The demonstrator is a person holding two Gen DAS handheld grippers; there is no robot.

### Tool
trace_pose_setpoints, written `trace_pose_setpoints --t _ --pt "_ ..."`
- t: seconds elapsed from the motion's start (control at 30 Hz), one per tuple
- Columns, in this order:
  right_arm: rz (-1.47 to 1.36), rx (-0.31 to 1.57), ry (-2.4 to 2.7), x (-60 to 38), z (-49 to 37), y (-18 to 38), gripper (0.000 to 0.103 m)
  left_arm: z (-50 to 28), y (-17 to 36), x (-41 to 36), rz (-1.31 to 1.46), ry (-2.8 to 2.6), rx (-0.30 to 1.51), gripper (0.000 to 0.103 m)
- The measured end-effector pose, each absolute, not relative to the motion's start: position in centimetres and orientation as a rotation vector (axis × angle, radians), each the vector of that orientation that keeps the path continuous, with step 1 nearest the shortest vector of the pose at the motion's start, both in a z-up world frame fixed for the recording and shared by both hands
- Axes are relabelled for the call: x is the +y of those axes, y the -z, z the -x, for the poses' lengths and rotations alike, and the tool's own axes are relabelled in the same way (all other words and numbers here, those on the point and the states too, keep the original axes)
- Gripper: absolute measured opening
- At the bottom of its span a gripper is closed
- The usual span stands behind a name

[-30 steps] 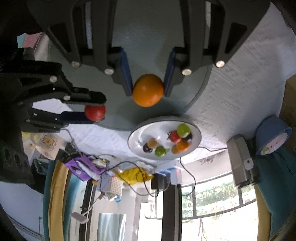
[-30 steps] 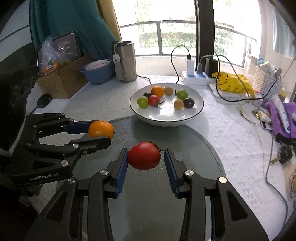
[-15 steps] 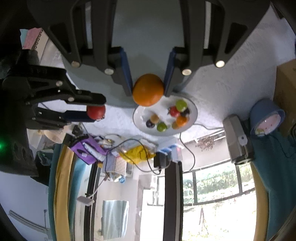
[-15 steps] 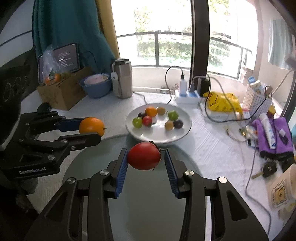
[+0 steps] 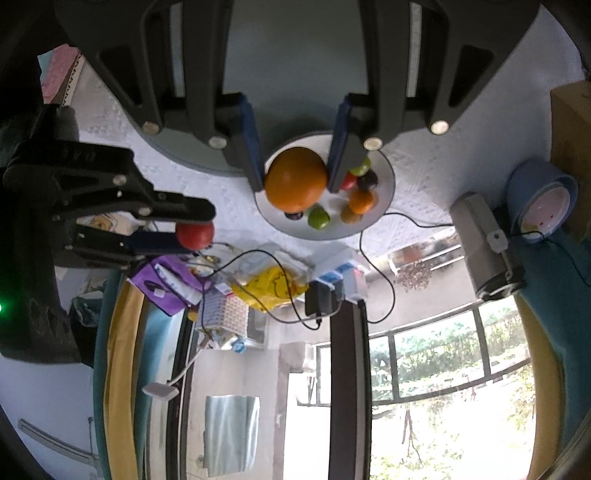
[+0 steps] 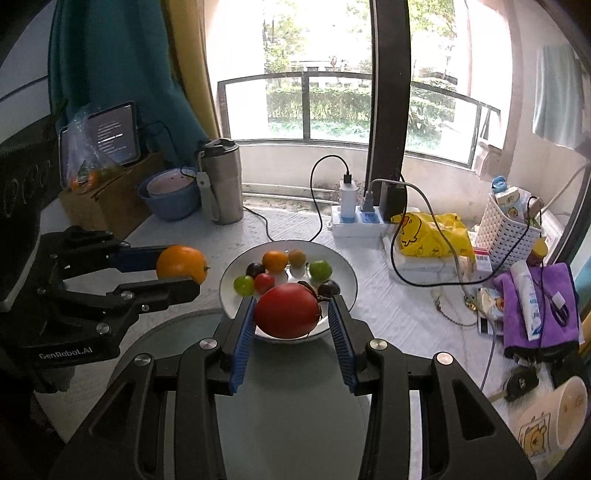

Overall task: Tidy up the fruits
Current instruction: 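Carry the orange with the left gripper while the right carries the tomato to the plate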

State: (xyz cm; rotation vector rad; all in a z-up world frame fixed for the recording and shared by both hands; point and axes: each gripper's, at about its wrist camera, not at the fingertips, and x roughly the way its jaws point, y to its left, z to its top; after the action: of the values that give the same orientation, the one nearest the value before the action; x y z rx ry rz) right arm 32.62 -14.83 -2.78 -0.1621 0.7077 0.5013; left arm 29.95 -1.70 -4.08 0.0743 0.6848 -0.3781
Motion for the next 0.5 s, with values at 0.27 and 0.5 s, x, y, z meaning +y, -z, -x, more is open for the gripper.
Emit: trace_pose_setpoints --t 0.27,0.5 --pt "0.163 0.755 -0.499 -15.0 -36.2 4.6 0.042 -33.6 7.2 -2.2 -0.06 0.381 0.755 0.035" --pt "0.15 0.825 -0.51 -14.5 -38.9 7.4 0.042 -36.4 10.5 -2.1 -0.042 0.385 0.831 0.035"
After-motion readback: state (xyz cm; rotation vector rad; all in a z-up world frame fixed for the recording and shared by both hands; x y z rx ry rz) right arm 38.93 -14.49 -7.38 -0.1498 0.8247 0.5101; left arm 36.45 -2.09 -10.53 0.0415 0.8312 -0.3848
